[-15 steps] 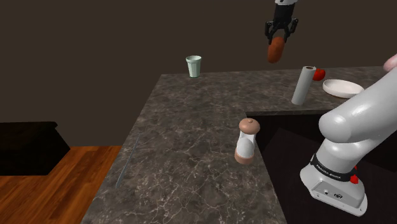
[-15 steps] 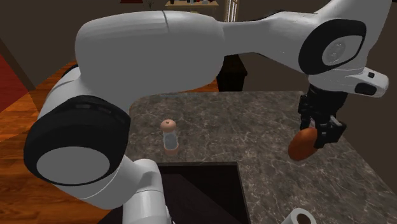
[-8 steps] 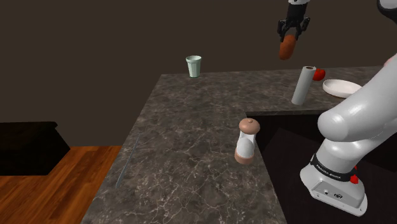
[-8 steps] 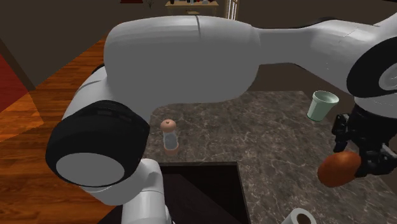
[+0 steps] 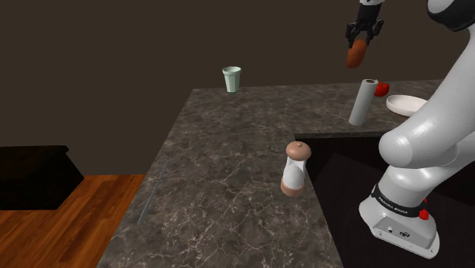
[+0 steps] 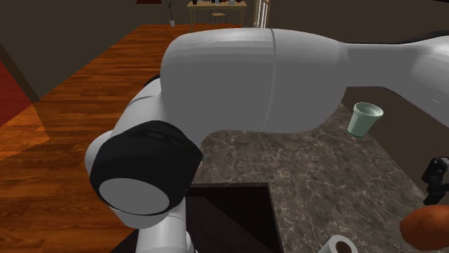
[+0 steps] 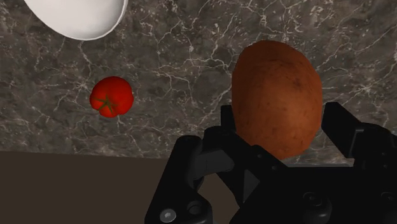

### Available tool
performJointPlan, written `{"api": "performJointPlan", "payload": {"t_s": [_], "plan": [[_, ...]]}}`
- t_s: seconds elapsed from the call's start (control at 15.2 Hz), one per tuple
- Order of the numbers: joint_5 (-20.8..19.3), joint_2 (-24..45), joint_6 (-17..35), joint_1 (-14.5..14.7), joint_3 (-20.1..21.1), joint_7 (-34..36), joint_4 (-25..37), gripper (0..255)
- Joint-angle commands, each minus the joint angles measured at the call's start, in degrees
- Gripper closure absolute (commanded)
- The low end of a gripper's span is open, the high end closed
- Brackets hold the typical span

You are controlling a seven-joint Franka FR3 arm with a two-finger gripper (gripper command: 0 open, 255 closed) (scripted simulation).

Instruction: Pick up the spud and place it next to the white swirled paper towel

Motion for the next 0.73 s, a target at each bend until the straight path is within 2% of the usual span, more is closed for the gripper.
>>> {"api": "performJointPlan", "payload": {"t_s": [0.0,0.66], "plan": [[0.1,0.3,1.1,-0.2,-0.2,-0.4,-0.8,255],[-0.2,-0.5,9.0,-0.2,-0.3,0.1,-9.4,255]]}}
